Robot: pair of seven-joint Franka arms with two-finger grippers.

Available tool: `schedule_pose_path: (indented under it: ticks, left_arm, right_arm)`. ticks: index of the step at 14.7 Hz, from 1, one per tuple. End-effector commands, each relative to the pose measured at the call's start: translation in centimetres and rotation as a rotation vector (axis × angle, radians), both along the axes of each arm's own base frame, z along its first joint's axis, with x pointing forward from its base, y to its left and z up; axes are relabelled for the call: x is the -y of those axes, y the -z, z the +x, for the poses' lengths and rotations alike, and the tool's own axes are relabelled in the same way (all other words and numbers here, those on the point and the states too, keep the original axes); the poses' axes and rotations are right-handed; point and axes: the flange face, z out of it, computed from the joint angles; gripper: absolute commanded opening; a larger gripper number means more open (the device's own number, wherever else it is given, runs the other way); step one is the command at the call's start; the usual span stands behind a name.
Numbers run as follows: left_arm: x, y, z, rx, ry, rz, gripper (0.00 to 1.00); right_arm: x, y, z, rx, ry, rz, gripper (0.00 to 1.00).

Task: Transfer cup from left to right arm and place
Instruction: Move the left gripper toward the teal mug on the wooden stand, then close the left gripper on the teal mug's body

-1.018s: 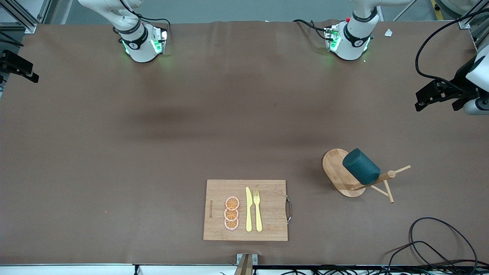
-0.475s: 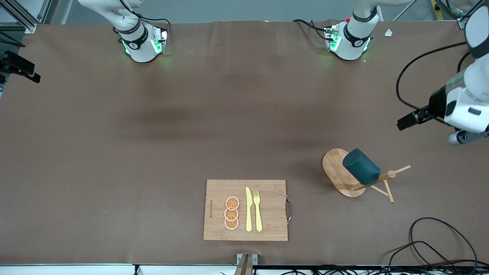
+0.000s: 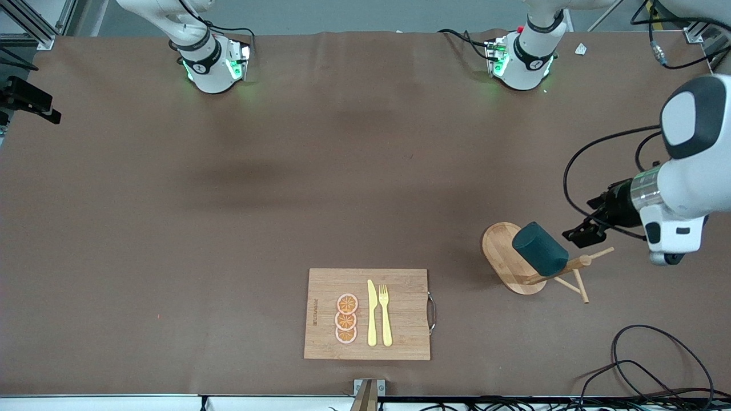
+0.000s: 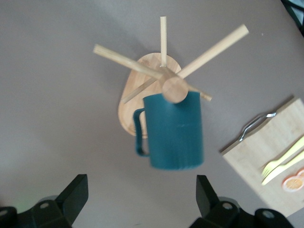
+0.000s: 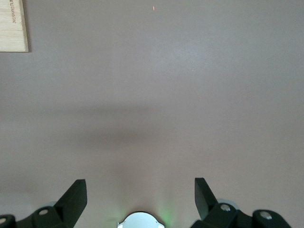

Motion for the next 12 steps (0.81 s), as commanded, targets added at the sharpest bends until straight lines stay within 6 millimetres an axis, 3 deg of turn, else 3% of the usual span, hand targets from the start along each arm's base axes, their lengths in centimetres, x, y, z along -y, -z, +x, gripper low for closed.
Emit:
schedule_pose_path:
  ticks: [1,6,12]
  left_arm:
    - [0.2,2.5,1.8,-0.016,-0.085,-0.034,1.0]
    - [0.3,7.0,3.3,-0.042,-0.119,-0.055,1.0]
    - [0.4,9.3,3.9,-0.046,-0.123,-0.059,1.0]
  right_arm:
    - [-0.1,0.0,-0.4,0.002,0.0,0.003,1.0]
    - [-0.2,0.0,-0.4,0.002,-0.003,0.003,1.0]
    - [-0.1,0.0,-0.4,0.002,-0.002,0.003,1.0]
